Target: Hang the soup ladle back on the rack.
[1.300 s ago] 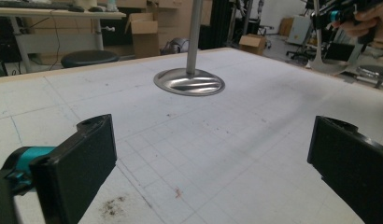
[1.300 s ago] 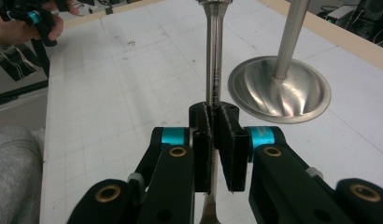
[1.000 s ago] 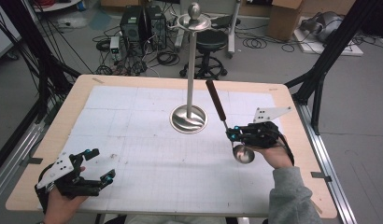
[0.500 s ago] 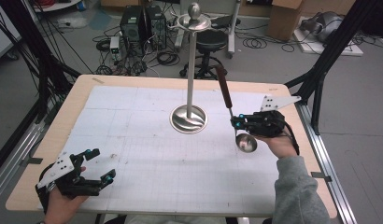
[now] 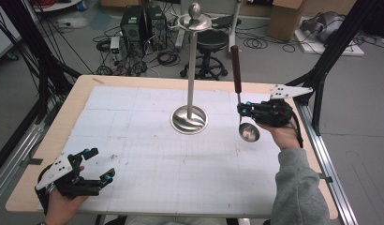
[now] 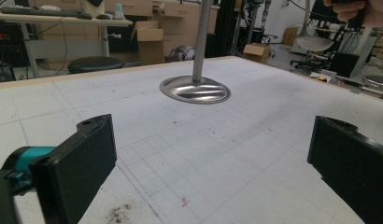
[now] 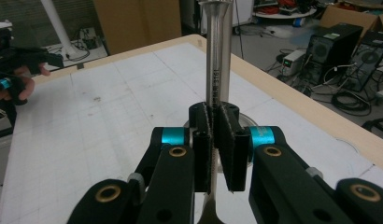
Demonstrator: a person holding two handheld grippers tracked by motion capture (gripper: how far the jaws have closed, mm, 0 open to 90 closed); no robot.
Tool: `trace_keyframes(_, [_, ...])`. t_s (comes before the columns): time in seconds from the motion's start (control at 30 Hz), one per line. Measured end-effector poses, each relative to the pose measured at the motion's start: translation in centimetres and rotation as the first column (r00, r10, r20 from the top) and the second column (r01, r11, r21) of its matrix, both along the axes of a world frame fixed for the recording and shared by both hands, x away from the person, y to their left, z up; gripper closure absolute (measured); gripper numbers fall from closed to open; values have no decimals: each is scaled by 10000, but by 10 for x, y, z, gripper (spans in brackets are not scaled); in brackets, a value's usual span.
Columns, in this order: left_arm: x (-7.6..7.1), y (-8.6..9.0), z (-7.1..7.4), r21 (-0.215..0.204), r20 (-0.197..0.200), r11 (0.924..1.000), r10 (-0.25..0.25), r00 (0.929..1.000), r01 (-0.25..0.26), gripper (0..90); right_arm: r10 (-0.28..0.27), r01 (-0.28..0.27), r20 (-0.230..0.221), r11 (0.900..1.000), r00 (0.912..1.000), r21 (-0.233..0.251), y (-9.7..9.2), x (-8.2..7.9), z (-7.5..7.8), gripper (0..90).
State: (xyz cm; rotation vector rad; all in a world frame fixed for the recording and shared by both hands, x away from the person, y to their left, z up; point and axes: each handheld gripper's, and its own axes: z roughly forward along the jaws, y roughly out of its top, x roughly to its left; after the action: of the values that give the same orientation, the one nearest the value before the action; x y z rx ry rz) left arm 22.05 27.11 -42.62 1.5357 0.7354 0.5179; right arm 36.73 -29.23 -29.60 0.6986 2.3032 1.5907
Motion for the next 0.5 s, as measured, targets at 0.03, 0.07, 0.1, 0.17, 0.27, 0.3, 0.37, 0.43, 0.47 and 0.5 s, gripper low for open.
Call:
trace_keyframes(0.03, [0, 0, 0, -52, -10, 10000, -14, 10000, 14, 17, -26, 26, 43, 10000, 10000, -60, 0, 1, 0, 844])
trace_keyframes(0.07, [0, -1, 1, -108, -15, 9999, -31, 10000, 31, 17, -62, 62, 28, 9999, 10000, -104, 0, 2, 1, 844])
trace_keyframes(0.1, [0, -2, 1, -117, 1, 9999, -57, 10000, 57, 17, -114, 115, 43, 9999, 9999, -128, 1, 2, 2, 844])
trace_keyframes(0.17, [0, -3, 1, -48, -18, 9999, -103, 9999, 103, 17, -166, 167, 54, 9998, 9998, -135, 4, 3, 3, 844])
trace_keyframes(0.27, [-1, -6, 0, 123, -11, 9998, -145, 9999, 146, 17, -154, 156, 104, 9997, 9998, -191, 8, 5, 6, 844])
trace_keyframes(0.3, [-1, -7, 0, 149, -7, 9997, -178, 9998, 178, 17, -154, 156, 68, 9996, 9999, -233, 9, 5, 7, 844])
trace_keyframes(0.37, [-2, -8, 1, 151, 10, 9997, -202, 9998, 202, 17, -99, 104, 134, 9994, 9999, -328, 11, 7, 10, 844])
trace_keyframes(0.43, [-2, -8, 1, 166, 26, 9996, -210, 9998, 209, 17, -107, 109, 88, 9995, 9999, -303, 12, 8, 14, 844])
trace_keyframes(0.47, [-2, -8, 1, 180, 14, 9996, -219, 9998, 218, 17, -127, 130, 119, 9995, 9998, -273, 13, 9, 15, 844])
trace_keyframes(0.5, [-2, -8, 1, 183, 3, 9996, -221, 9998, 220, 17, -157, 160, 130, 9995, 9998, -256, 13, 9, 17, 844])
